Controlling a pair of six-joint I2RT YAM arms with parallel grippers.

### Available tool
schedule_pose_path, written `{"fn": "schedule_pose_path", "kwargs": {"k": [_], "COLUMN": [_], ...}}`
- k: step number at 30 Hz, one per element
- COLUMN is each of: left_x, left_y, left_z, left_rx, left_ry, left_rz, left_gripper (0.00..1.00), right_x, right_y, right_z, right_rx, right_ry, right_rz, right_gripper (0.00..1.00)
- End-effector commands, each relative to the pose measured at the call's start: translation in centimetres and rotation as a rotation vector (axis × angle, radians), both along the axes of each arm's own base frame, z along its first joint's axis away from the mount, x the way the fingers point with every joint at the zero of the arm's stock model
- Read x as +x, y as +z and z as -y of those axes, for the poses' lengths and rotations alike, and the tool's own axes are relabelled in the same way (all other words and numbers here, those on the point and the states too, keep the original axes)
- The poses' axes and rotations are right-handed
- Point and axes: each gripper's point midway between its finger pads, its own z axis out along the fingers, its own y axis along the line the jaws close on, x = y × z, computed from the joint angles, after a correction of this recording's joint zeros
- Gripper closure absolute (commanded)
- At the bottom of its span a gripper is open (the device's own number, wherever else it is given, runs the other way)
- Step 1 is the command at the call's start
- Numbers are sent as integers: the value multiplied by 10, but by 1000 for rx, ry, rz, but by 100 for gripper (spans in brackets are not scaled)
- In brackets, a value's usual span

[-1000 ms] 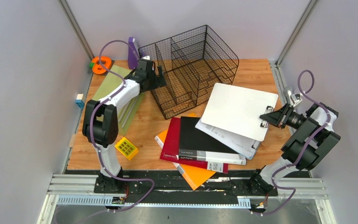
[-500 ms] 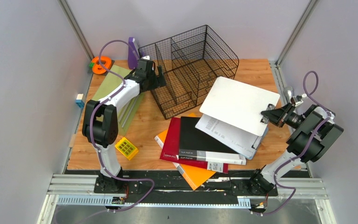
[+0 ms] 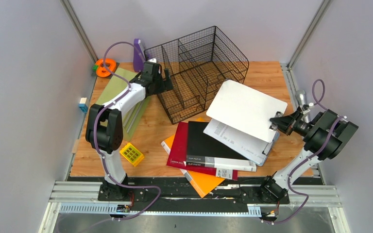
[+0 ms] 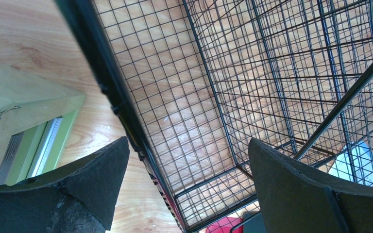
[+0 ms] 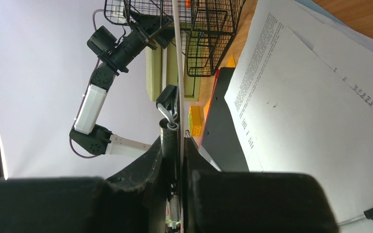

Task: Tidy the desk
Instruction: Move the storage box to the center of the board.

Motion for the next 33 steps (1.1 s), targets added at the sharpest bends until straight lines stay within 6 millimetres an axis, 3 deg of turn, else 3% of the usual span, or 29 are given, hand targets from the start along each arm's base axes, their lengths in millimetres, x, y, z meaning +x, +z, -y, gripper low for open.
{"fn": "schedule_pose_path", "kwargs": {"k": [1,6,10,18,26,33], "left_x": [5,5,5,5,2,-18], "left_y": [30,30,30,27,24,17], "left_z": [-5,-5,-5,-4,-4,0], "left_rx": [-7,-5,-6,-6,-9,-34], "left_ry": [4,0,-1,-1,-5,-43], "left_rz": [85,88,89,84,79,78], "left_gripper": [0,0,0,0,0,0], "right_x": [23,26,28,33,36,45], "right_y": [16,22,21,13,29,37], "right_z": [-7,-28,-29,-14,22,35], "right_rx": [32,11,20,60,66,99], "right_ry": [-20,59,63,9,-133,-199], "right_rz": [111,136,130,105,169,224], "right_gripper": [100,100,100,100,100,100]}}
